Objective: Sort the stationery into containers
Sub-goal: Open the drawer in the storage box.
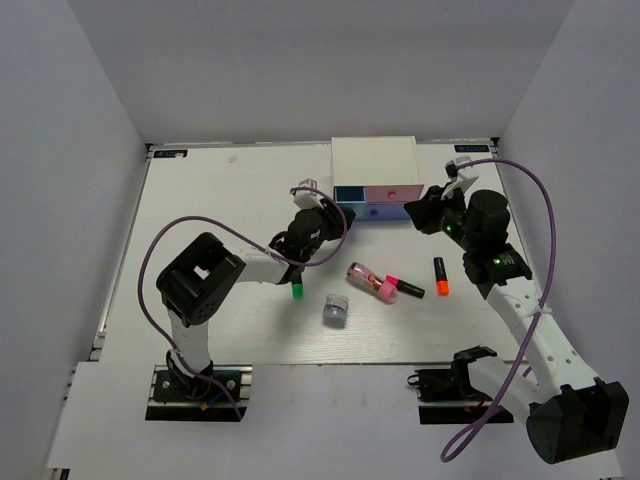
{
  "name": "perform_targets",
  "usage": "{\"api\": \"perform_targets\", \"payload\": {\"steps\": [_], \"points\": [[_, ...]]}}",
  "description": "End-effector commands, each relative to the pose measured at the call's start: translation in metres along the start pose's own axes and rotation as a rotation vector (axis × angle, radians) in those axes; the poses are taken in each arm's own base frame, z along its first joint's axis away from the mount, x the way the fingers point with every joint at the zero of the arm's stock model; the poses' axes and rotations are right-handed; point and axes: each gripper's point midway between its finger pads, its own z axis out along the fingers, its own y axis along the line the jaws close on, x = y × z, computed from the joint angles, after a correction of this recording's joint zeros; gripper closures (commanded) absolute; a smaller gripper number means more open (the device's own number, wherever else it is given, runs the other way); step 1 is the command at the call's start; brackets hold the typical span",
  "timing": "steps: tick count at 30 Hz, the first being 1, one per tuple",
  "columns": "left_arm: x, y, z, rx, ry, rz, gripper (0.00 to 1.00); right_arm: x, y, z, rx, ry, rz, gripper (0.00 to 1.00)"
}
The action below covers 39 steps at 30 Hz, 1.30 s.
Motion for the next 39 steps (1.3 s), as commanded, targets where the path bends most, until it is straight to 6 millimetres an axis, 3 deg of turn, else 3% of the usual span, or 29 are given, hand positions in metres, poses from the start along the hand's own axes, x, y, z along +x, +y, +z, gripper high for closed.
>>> {"api": "perform_targets", "payload": {"steps": [1, 11, 13, 16, 17, 20, 25, 29, 31, 33, 34, 36, 38, 39], "points": [[-0.002, -0.029, -0.019, 0.072, 0.022, 0.014, 0.85, -0.013, 0.002, 0.000, -0.011, -0.058, -0.010, 0.71], [0.015, -0.029, -0.042, 0.064, 0.065, 0.027, 0.85, -0.011, 0.001, 0.002, -0.010, -0.054, -0.013, 0.68], [0.019, -0.021, -0.044, 0.034, 0.075, 0.025, 0.85, -0.011, 0.001, 0.002, -0.013, -0.052, -0.016, 0.68], [0.016, -0.027, -0.047, 0.041, 0.069, 0.024, 0.61, -0.010, 0.002, 0.002, -0.017, -0.051, -0.018, 0.65], [0.016, -0.027, -0.049, 0.041, 0.069, 0.024, 0.42, -0.009, 0.002, 0.003, -0.021, -0.047, -0.018, 0.61], [0.011, -0.028, -0.053, 0.029, 0.068, 0.036, 0.21, -0.007, 0.006, 0.003, -0.051, -0.039, -0.053, 0.53], [-0.010, -0.041, -0.065, 0.035, 0.036, 0.039, 0.15, -0.001, 0.021, -0.001, -0.160, -0.022, -0.144, 0.28], [-0.016, -0.045, -0.086, 0.028, 0.075, 0.047, 0.15, 0.013, 0.053, -0.014, -0.394, -0.008, -0.323, 0.20], [-0.026, -0.061, -0.107, 0.057, 0.088, 0.045, 0.15, 0.028, 0.069, -0.023, -0.508, 0.019, -0.354, 0.17], [-0.026, -0.053, -0.128, 0.020, 0.139, 0.095, 0.15, 0.040, 0.073, -0.027, -0.575, 0.040, -0.421, 0.17], [-0.047, -0.068, -0.146, 0.057, 0.106, 0.102, 0.15, 0.048, 0.083, -0.033, -0.641, 0.063, -0.416, 0.24], [-0.053, -0.055, -0.168, 0.012, 0.125, 0.202, 0.12, 0.061, 0.085, -0.034, -0.681, 0.119, -0.451, 0.33], [-0.084, -0.059, -0.191, 0.004, 0.070, 0.311, 0.11, 0.073, 0.108, -0.037, -0.762, 0.154, -0.489, 0.34], [-0.081, -0.045, -0.201, -0.047, 0.108, 0.365, 0.08, 0.085, 0.101, -0.028, -0.723, 0.201, -0.503, 0.36]]}}
